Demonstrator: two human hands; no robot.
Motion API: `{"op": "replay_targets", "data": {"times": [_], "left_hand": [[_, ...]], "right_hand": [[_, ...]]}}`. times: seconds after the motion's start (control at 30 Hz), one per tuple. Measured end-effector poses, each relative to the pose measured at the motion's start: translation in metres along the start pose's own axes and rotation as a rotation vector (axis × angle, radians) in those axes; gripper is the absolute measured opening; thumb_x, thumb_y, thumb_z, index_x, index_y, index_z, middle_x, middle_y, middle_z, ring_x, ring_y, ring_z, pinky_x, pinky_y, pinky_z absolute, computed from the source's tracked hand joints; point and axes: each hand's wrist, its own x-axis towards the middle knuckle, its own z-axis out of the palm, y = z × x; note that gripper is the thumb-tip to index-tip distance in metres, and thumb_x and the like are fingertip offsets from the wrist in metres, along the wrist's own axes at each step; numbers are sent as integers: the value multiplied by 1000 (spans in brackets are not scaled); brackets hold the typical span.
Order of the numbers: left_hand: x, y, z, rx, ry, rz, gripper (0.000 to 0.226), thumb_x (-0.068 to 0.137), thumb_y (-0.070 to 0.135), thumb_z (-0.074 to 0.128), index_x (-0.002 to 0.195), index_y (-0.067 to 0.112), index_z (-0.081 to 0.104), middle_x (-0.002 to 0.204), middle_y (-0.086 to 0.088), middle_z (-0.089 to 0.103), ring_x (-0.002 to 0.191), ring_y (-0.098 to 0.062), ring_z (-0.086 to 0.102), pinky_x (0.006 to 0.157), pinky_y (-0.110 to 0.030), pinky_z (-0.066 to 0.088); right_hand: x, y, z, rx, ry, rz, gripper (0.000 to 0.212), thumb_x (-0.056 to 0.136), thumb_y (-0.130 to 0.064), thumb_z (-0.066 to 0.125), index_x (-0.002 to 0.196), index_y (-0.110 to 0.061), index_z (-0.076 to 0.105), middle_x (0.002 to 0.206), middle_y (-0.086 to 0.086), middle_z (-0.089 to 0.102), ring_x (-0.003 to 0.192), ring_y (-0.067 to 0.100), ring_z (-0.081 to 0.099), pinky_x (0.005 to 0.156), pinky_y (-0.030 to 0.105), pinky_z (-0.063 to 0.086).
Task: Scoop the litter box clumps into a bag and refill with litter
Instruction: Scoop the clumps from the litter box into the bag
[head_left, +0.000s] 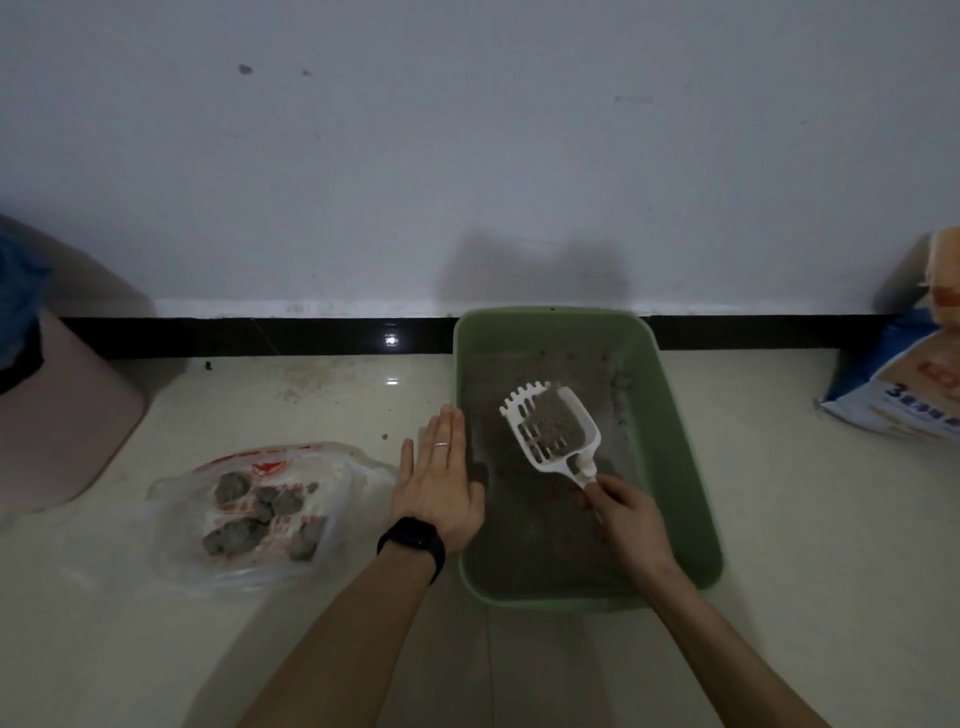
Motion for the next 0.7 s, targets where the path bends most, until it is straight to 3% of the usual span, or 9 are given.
{"op": "replay_targets", "data": {"times": [0.17,0.3,0.47,0.57,0.7], "left_hand": [[0,-3,-2,13,0,18,76,99,45,23,151,15,-23,158,-2,-27,147,-16,-20,118,-44,-12],[1,-2,-2,22,-17,31,73,100,48,19,149,18,-26,158,-1,-27,146,-16,-22,117,-44,-13],[2,-17,-13,50,-53,118,67,101,49,13,151,20,-20,161,4,-18,148,-13,-16,119,-43,-11],[2,-48,-27,149,-35,193,66,99,51,8,153,21,-16,162,5,-14,148,-12,-13,119,-42,-10],[-5,-114,-50,216,-30,114,71,89,56,-4,147,22,-27,160,4,-18,148,-13,-12,119,-43,-8]], "right_hand": [[-9,-7,-8,-39,29,-5,29,94,-28,56,66,-28,63,45,-11,51,52,13,44,59,30,31],[-14,-7,-14,-32,61,-4,26,94,-26,57,73,-18,68,46,-9,52,50,11,43,57,27,30],[-19,-16,-17,8,88,6,22,93,-26,59,80,-32,75,70,-2,72,61,15,56,62,33,40],[-24,-29,-18,8,62,-15,21,94,-23,58,80,-24,75,64,3,67,56,17,53,59,34,37],[-37,-61,-1,-13,-45,-87,23,97,-22,56,83,-15,73,54,0,53,50,14,43,53,30,30]]}}
